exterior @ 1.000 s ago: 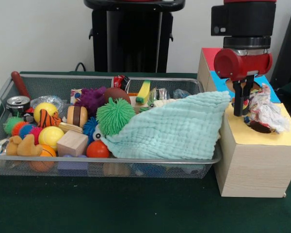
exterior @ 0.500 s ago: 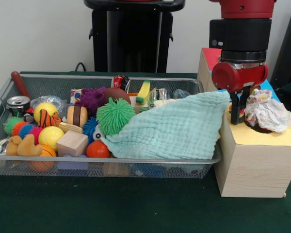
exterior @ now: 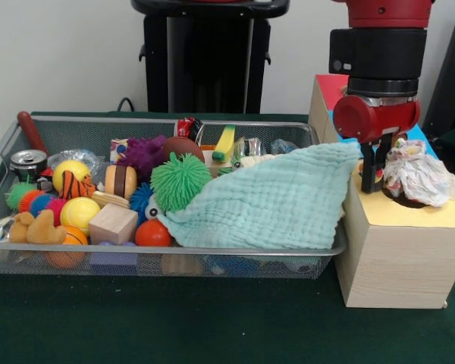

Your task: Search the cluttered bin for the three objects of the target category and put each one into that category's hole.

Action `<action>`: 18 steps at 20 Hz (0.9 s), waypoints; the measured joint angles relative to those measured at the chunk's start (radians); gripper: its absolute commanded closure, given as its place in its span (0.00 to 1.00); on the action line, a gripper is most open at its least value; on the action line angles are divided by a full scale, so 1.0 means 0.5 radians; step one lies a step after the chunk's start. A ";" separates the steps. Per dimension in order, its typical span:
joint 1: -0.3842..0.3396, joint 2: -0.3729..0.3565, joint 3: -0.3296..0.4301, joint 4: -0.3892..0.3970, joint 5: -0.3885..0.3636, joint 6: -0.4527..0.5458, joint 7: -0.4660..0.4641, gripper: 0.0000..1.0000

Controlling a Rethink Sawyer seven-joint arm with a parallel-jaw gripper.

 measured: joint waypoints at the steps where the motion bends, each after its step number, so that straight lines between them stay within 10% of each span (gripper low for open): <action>1: 0.011 0.000 -0.011 -0.003 0.000 0.000 0.000 1.00; 18: 0.299 -0.131 -0.324 -0.089 -0.001 0.118 0.000 1.00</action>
